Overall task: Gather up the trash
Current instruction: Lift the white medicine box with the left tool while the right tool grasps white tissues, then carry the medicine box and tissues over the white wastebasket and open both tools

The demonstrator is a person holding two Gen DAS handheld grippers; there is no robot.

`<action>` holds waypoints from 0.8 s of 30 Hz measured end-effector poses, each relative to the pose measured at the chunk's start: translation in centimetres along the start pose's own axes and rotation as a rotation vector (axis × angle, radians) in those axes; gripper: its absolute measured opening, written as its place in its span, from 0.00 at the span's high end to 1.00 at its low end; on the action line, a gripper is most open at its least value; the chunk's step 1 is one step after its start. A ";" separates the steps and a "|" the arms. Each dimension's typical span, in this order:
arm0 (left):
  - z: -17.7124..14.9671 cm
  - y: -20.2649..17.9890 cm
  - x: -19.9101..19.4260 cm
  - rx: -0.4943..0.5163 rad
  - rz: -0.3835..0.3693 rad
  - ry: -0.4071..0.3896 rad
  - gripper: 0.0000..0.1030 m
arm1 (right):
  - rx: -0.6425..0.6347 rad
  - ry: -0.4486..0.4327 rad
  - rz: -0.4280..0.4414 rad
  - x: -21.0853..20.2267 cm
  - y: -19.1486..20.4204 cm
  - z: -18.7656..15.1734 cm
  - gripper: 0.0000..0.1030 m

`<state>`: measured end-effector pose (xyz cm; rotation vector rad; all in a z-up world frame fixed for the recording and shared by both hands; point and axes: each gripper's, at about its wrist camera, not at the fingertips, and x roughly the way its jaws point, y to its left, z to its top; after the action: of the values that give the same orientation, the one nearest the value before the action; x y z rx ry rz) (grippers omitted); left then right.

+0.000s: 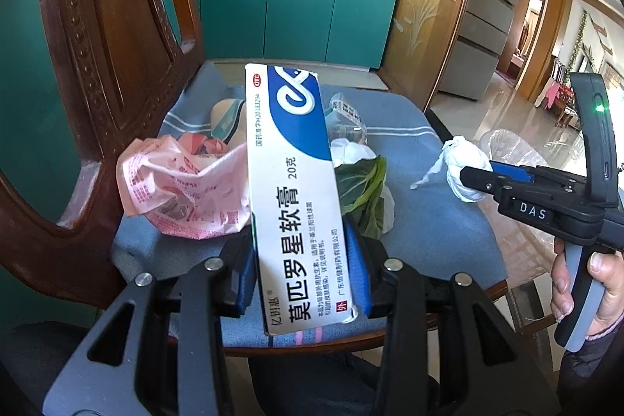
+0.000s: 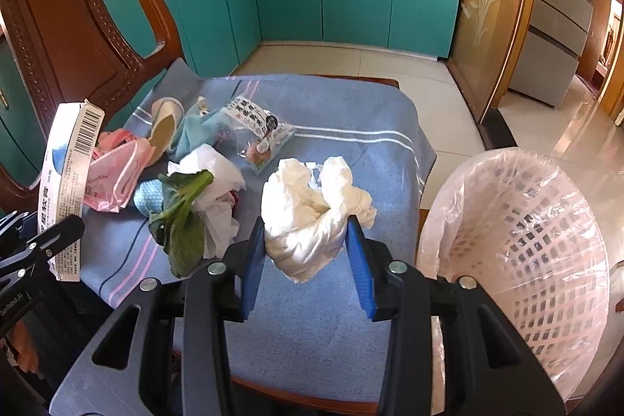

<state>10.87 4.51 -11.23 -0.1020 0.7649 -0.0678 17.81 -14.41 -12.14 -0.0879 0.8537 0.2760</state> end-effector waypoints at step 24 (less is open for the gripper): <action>0.0 -0.8 0.1 0.009 -0.020 0.012 0.61 | 0.032 0.003 0.051 -0.1 -0.6 -0.6 0.61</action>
<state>10.94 3.71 -11.22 -0.1005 0.7755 -0.0911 17.44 -15.08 -12.46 -0.0362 0.8643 0.3100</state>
